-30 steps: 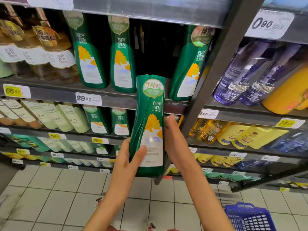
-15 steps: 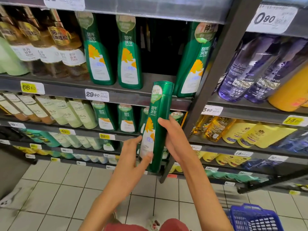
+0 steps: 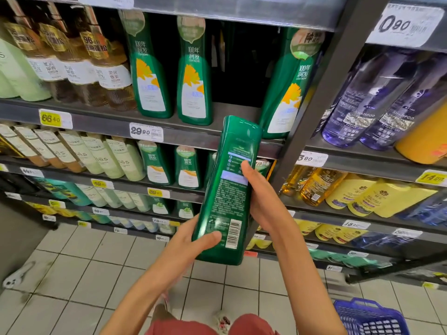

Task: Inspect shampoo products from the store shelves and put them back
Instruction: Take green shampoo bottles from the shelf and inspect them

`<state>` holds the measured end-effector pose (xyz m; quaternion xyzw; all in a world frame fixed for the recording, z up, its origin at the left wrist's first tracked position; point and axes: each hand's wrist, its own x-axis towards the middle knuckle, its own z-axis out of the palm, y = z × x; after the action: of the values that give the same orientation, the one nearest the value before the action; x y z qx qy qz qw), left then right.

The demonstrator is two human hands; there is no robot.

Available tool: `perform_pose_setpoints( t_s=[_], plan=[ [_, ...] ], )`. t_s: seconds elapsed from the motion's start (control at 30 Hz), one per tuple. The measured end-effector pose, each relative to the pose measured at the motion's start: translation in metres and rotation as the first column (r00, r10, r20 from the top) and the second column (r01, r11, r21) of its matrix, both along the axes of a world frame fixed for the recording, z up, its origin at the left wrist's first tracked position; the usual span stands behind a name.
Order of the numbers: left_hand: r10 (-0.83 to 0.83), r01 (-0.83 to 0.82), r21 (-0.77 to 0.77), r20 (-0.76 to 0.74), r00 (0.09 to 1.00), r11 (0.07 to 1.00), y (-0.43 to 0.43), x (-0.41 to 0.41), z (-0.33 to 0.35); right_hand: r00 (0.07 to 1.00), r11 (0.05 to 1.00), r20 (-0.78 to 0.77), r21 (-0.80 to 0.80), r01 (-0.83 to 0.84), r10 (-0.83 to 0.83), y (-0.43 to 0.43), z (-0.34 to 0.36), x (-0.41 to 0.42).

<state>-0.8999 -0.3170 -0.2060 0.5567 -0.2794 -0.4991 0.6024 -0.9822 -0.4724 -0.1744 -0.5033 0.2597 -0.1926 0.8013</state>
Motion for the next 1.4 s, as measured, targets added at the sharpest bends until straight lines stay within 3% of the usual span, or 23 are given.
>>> perform_pose_setpoints(
  t_s=[0.13, 0.2, 0.3, 0.4, 0.47, 0.53, 0.57, 0.63, 0.73, 0.83, 0.93, 1.0, 1.13, 1.27, 1.4],
  plan=[
    [-0.029, 0.030, 0.001, -0.193, 0.981, 1.000, -0.004, 0.001, -0.002, 0.999, 0.997, 0.044, 0.079, 0.019, -0.023, 0.002, -0.002, 0.004],
    [-0.038, 0.044, 0.042, -0.145, 0.989, 0.998, -0.005, 0.007, 0.001, 0.996, 0.996, 0.063, 0.070, 0.062, -0.066, 0.002, -0.002, 0.005],
    [0.004, -0.028, 0.087, 0.266, 0.964, 0.996, -0.005, 0.010, 0.003, 0.993, 0.994, 0.046, -0.013, 0.113, -0.112, 0.002, -0.002, 0.007],
    [0.052, -0.141, 0.070, 0.702, 0.711, 0.987, -0.004, -0.001, 0.005, 0.984, 0.963, -0.042, -0.217, 0.161, -0.174, 0.006, -0.002, 0.014],
    [-0.016, -0.165, 0.124, 0.843, 0.538, 0.979, -0.012, -0.015, -0.001, 0.975, 0.942, -0.071, -0.280, 0.184, -0.211, 0.009, -0.004, 0.019],
    [-0.008, -0.216, 0.129, 0.873, 0.487, 0.968, -0.022, -0.031, -0.006, 0.971, 0.950, -0.072, -0.233, 0.207, -0.230, 0.011, -0.005, 0.023],
    [0.034, -0.233, 0.100, 0.861, 0.508, 0.967, -0.026, -0.034, -0.006, 0.968, 0.953, -0.073, -0.209, 0.221, -0.241, 0.012, -0.005, 0.023],
    [0.106, -0.212, 0.052, 0.737, 0.668, 0.976, -0.027, -0.027, -0.006, 0.963, 0.950, -0.081, -0.203, 0.237, -0.257, 0.009, -0.004, 0.019],
    [-0.028, 0.013, 0.056, 0.277, 0.961, 0.998, -0.018, -0.005, 0.001, 0.975, 0.971, -0.131, -0.185, 0.153, -0.179, 0.001, -0.004, 0.005],
    [-0.078, 0.075, -0.024, -0.191, 0.978, 0.997, -0.013, 0.001, 0.001, 0.981, 0.992, -0.195, -0.122, -0.018, -0.006, -0.001, -0.012, -0.005],
    [-0.050, 0.031, -0.047, -0.451, 0.891, 0.998, -0.012, -0.001, -0.005, 0.988, 0.996, -0.156, -0.089, -0.022, 0.008, 0.006, -0.025, -0.005],
    [-0.024, 0.024, -0.006, -0.467, 0.884, 1.000, -0.012, 0.000, -0.008, 0.992, 0.995, -0.122, -0.102, 0.010, -0.022, 0.011, -0.032, -0.006],
    [0.038, -0.016, 0.070, -0.322, 0.946, 0.997, -0.010, 0.002, -0.019, 0.997, 0.987, -0.075, -0.161, -0.010, -0.002, 0.020, -0.041, -0.009],
    [0.114, -0.106, 0.041, -0.280, 0.953, 0.993, -0.010, 0.005, -0.024, 0.986, 0.991, -0.143, -0.081, -0.102, 0.090, 0.033, -0.055, -0.019],
    [0.115, -0.112, 0.025, -0.178, 0.977, 0.993, -0.011, 0.008, -0.031, 0.968, 0.980, -0.231, -0.148, -0.137, 0.100, 0.040, -0.065, -0.023]
  ],
)
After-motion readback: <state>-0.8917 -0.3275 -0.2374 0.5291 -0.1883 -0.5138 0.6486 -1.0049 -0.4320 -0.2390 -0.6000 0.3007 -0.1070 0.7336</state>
